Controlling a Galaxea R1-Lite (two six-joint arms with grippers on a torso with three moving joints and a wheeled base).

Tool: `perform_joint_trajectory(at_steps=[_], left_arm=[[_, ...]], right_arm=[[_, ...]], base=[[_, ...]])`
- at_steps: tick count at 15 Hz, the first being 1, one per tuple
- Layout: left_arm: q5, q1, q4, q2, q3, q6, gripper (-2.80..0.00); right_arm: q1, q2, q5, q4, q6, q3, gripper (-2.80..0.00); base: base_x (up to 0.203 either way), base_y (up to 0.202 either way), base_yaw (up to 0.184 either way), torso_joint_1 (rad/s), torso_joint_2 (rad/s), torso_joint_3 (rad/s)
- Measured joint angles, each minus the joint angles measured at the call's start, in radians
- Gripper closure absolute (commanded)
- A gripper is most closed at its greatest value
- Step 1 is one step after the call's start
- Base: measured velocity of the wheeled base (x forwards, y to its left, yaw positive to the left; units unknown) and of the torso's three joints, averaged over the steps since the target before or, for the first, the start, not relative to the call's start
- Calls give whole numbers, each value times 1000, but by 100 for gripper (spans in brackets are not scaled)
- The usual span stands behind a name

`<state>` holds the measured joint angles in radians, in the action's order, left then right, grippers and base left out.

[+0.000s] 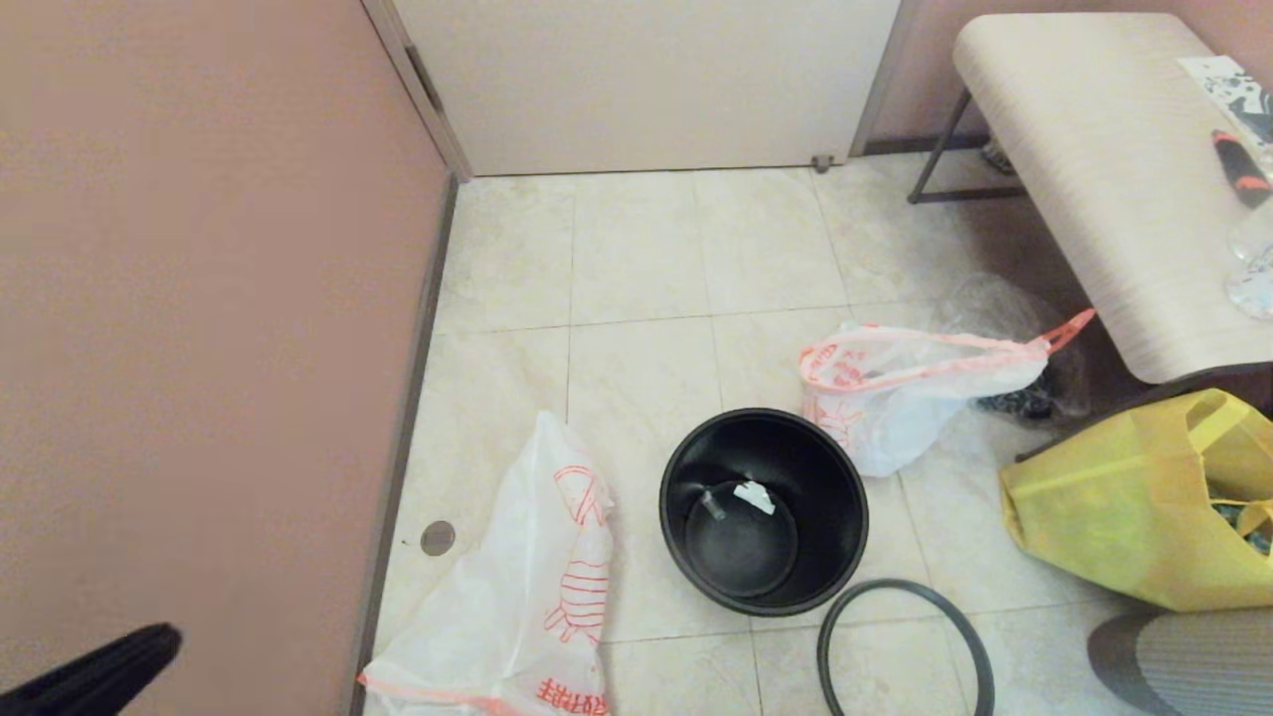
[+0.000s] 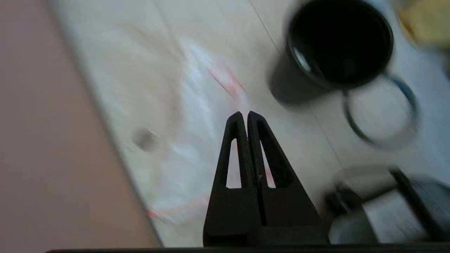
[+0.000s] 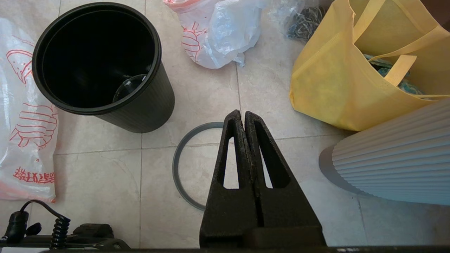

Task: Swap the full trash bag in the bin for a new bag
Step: Pick up a new trash bag

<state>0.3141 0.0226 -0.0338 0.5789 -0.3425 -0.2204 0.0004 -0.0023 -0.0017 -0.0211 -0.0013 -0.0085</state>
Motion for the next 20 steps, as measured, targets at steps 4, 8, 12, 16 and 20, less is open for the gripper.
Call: perform_joint_trajectory(at_steps=[4,8,12,16,20], left_arm=[[-95,159,-124,593,-147,55,0],[-343,308,-231,1137,-447,151,0],[-548,346,-114,1548,-993,220,-280],[-711,337,72,1831,-1399,270,-280],[-762,304,130,1984,-1514,314,-280]], right_arm=[[0,0,0,0,0,0,0],[0,0,0,0,0,1,0],[0,0,0,0,0,1,0],[0,0,0,0,0,1,0],[0,0,0,0,0,0,0]], base=[[0,0,0,0,0,0],[0,0,0,0,0,0],[0,0,0,0,0,0],[0,0,0,0,0,0],[0,0,0,0,0,0]])
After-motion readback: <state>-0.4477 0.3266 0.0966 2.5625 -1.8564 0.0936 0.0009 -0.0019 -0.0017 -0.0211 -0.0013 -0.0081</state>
